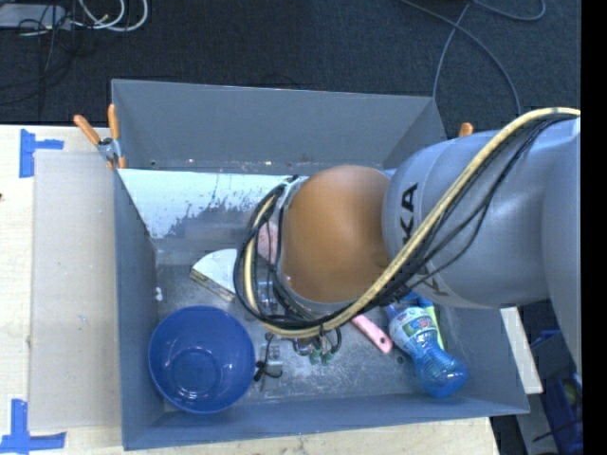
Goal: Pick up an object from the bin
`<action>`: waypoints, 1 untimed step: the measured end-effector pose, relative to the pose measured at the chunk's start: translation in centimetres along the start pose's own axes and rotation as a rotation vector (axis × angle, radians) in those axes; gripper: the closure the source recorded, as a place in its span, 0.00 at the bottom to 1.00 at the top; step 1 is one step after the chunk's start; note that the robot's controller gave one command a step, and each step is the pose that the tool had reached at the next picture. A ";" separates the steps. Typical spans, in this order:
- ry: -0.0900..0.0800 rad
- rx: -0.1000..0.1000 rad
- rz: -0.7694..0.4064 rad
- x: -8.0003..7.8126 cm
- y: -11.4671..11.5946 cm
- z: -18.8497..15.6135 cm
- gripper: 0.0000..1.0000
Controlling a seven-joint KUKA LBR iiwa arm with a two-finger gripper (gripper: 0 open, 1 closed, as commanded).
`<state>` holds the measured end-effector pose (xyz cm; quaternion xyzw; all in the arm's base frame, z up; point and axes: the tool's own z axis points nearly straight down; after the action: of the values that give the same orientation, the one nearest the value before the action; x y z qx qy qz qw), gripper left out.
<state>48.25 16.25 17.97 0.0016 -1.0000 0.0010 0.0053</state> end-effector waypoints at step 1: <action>-0.007 -0.001 0.005 -0.2 -0.1 -0.4 0.00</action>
Offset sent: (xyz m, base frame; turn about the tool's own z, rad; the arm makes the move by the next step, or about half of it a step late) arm 0.0808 0.0179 -0.1097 -0.0971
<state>48.46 16.15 18.38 -0.0010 -1.0000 0.0003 0.0016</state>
